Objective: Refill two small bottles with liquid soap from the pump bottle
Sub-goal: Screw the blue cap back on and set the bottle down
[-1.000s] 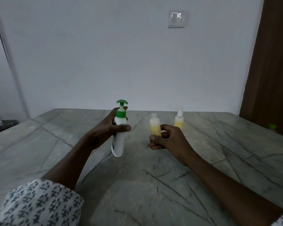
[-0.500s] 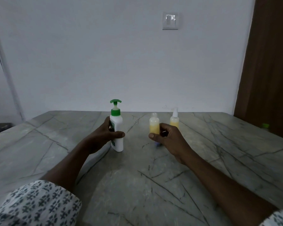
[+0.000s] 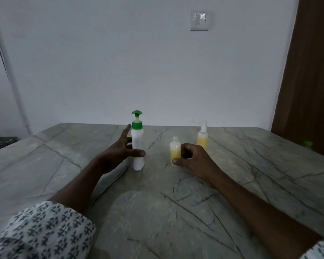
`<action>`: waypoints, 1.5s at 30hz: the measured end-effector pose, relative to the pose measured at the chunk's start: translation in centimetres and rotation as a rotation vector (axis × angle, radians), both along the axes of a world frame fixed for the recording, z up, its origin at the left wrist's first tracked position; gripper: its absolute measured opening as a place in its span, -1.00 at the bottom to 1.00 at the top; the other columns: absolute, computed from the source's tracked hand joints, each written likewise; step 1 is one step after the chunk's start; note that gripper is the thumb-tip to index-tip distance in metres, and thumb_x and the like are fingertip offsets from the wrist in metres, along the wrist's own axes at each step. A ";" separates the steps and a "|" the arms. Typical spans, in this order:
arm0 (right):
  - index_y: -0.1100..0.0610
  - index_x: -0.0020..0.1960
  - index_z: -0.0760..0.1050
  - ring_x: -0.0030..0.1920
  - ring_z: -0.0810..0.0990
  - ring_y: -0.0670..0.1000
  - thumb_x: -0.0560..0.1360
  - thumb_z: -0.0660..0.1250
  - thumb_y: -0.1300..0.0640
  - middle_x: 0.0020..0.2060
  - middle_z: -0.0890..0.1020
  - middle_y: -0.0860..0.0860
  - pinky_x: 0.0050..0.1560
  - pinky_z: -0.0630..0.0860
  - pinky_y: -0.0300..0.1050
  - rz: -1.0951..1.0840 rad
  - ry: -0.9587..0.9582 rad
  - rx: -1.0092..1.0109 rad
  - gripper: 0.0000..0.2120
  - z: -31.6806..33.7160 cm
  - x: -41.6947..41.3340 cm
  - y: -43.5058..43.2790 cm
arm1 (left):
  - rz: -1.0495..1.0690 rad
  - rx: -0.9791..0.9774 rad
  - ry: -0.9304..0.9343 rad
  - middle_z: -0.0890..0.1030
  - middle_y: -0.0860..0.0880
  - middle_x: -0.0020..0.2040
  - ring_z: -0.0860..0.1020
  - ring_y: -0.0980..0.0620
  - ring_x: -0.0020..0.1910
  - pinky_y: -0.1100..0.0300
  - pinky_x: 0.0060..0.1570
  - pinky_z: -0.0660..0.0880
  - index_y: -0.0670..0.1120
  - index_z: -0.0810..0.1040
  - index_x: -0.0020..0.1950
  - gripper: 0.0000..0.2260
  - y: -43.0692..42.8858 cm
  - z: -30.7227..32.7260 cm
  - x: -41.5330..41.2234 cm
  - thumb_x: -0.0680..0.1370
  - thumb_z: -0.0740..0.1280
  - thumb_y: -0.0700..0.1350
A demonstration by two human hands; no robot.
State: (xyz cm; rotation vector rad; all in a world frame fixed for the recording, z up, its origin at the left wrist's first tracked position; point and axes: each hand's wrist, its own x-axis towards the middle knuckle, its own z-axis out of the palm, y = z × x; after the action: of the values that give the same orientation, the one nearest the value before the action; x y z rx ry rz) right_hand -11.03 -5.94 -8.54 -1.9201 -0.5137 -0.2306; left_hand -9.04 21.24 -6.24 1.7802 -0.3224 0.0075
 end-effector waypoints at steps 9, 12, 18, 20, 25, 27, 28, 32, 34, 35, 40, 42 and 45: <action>0.30 -0.02 0.54 -0.21 0.49 0.00 0.38 0.54 0.11 -0.24 0.52 0.10 -0.15 0.39 -0.10 -0.020 -0.016 -0.057 -0.67 -0.1 0.3 0.1 | 0.595 0.094 -1.075 0.55 -0.12 -0.24 0.50 -0.10 -0.30 0.04 -0.34 0.44 -0.22 0.59 0.02 -0.71 -1.5 4.9 -3.9 0.55 0.35 0.01; 0.36 -0.07 0.50 -0.25 0.46 0.01 0.36 0.55 0.11 -0.28 0.48 0.10 -0.17 0.37 -0.09 -0.016 -0.027 -0.071 -0.62 0.0 0.4 0.1 | 0.345 0.184 -1.031 0.62 -0.08 -0.35 0.57 -0.04 -0.41 0.11 -0.43 0.49 -0.20 0.60 -0.16 -0.78 -4.8 4.6 -6.2 0.53 0.36 -0.05; 0.03 -0.26 0.51 -0.33 0.48 -0.13 0.32 0.58 0.08 -0.37 0.51 -0.11 -0.26 0.38 -0.27 -0.025 -0.067 -0.130 -0.77 -0.4 0.2 0.4 | 0.348 0.511 -0.309 0.63 -0.01 -0.24 0.61 0.07 -0.34 0.22 -0.40 0.52 -0.09 0.49 0.14 -0.50 -9.3 0.3 -4.3 0.40 0.51 0.20; 0.02 -0.28 0.50 -0.33 0.46 -0.16 0.31 0.59 0.08 -0.37 0.52 -0.14 -0.28 0.37 -0.31 -0.034 -0.088 -0.164 -0.75 -0.6 0.3 0.6 | 0.294 0.466 -0.212 0.65 -0.03 -0.22 0.65 0.03 -0.32 0.15 -0.34 0.61 -0.11 0.49 0.14 -0.54 -9.2 -0.6 -4.0 0.41 0.54 0.12; 0.10 -0.25 0.53 -0.35 0.46 -0.13 0.30 0.59 0.09 -0.38 0.53 -0.11 -0.30 0.36 -0.28 -0.047 -0.091 -0.246 -0.76 -0.8 0.2 1.0 | 0.228 0.376 -0.245 0.70 -0.15 -0.14 0.67 0.00 -0.30 0.18 -0.29 0.65 -0.17 0.60 0.02 -0.70 -9.2 -1.6 -3.7 0.42 0.57 -0.04; 0.14 -0.12 0.62 -0.24 0.60 -0.03 0.30 0.59 0.12 -0.27 0.64 -0.04 -0.22 0.50 -0.17 0.006 -0.042 -0.288 -0.77 0.0 -0.2 0.7 | 0.251 0.401 -0.264 0.70 -0.12 -0.15 0.65 0.03 -0.33 0.27 -0.34 0.60 -0.16 0.60 0.01 -0.69 -9.3 -1.8 -3.6 0.42 0.57 -0.03; 0.13 -0.04 0.64 -0.15 0.64 0.01 0.31 0.58 0.16 -0.18 0.68 0.00 -0.14 0.56 -0.13 0.023 -0.019 -0.290 -0.74 0.6 -0.2 0.1 | 0.262 0.411 -0.265 0.70 -0.12 -0.15 0.65 0.03 -0.32 0.28 -0.34 0.59 -0.17 0.59 0.01 -0.68 -9.3 -1.9 -3.5 0.42 0.57 -0.02; 0.17 0.14 0.64 0.04 0.64 0.01 0.41 0.38 0.41 0.05 0.69 0.07 0.10 0.55 -0.16 -0.320 -0.190 -0.232 -0.65 3.1 1.4 -4.1 | 0.271 0.462 -0.261 0.69 -0.11 -0.07 0.68 -0.04 -0.20 0.04 -0.13 0.67 -0.17 0.58 0.03 -0.65 -9.2 -2.1 -3.1 0.42 0.55 0.03; 0.19 0.17 0.63 0.08 0.63 0.07 0.42 0.36 0.43 0.11 0.67 0.14 0.10 0.44 -0.22 -0.437 -0.285 -0.405 -0.64 3.2 2.4 -5.9 | 0.272 0.475 -0.259 0.69 -0.10 -0.05 0.68 -0.06 -0.17 -0.04 -0.07 0.66 -0.16 0.59 0.03 -0.65 -9.2 -1.9 -2.9 0.42 0.55 0.03; 0.18 0.20 0.61 0.11 0.61 0.11 0.42 0.38 0.42 0.13 0.65 0.16 0.10 0.38 -0.24 -0.408 -0.291 -0.522 -0.63 3.0 2.7 -6.2 | 0.272 0.474 -0.259 0.69 -0.10 -0.05 0.68 -0.06 -0.16 -0.05 -0.06 0.66 -0.16 0.60 0.03 -0.66 -9.2 -1.8 -2.8 0.42 0.55 0.03; 0.14 0.33 0.52 0.26 0.49 0.13 0.47 0.41 0.32 0.25 0.56 0.13 0.29 0.32 -0.15 -0.084 -0.350 -0.798 -0.57 1.3 3.8 -4.6 | 0.274 0.493 -0.249 0.68 -0.09 -0.01 0.68 -0.03 -0.14 0.02 -0.03 0.65 -0.15 0.60 0.06 -0.65 -9.2 -1.5 -2.9 0.43 0.55 0.04; 0.14 0.28 0.56 0.19 0.52 0.13 0.47 0.42 0.27 0.19 0.61 0.11 0.24 0.42 -0.02 -0.027 -0.442 -0.858 -0.62 0.7 4.4 -3.7 | 0.277 0.487 -0.251 0.69 -0.09 -0.03 0.68 -0.02 -0.17 0.02 -0.05 0.66 -0.15 0.60 0.05 -0.64 -9.1 -1.5 -3.0 0.42 0.55 0.04; 0.12 0.23 0.60 0.07 0.54 0.09 0.49 0.38 0.25 0.08 0.66 0.08 0.07 0.43 -0.06 -0.015 -0.537 -0.977 -0.69 0.0 4.8 -3.1 | 0.283 0.490 -0.244 0.69 -0.09 -0.03 0.69 -0.03 -0.17 0.01 -0.03 0.66 -0.15 0.60 0.05 -0.63 -9.1 -1.5 -3.1 0.41 0.55 0.06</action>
State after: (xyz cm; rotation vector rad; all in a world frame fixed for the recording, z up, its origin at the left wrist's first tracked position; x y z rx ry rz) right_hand -6.25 -9.02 -8.57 -2.8173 -1.1119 -0.5918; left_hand -12.12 12.09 -7.74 2.3062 -0.2567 0.3775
